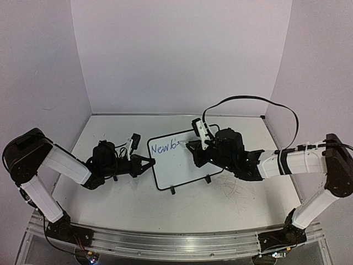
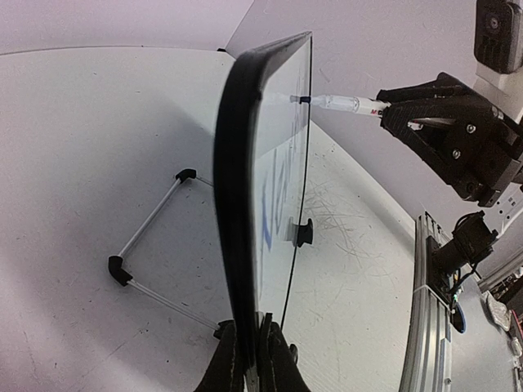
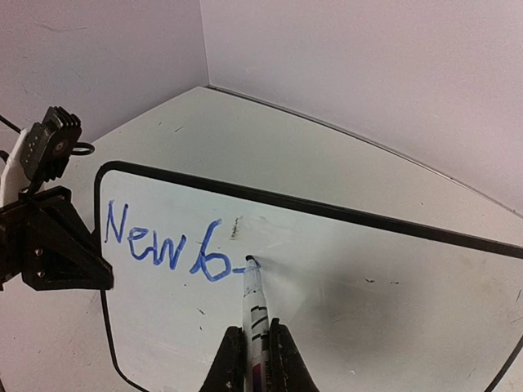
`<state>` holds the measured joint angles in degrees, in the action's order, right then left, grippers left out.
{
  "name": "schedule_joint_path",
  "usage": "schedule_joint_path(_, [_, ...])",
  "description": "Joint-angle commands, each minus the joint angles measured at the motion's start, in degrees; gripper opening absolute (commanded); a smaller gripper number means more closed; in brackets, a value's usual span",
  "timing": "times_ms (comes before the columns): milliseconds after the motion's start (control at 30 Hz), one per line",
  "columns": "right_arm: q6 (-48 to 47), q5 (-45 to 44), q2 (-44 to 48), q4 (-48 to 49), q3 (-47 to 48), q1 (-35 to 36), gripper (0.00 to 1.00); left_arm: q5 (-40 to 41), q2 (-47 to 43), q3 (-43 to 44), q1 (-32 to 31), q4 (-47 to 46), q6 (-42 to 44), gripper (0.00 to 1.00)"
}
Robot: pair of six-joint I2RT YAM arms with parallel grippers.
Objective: Write a sentence on the whiteboard
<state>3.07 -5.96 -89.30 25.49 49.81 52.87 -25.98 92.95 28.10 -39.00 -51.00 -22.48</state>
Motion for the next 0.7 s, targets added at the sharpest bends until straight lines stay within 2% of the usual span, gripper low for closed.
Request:
schedule_joint_path(0, [0.71,0.13,-1.62,1.31,2.56,-0.67,0.0,1.47,0.48,0.69,-0.28,5.93,2.63,0.0])
schedule_joint_path(667, [2.2,1.57,-0.44,-0.95,-0.35,-0.23,0.0,1.88,-0.04,0.47,-0.29,6.42,2.74,0.0])
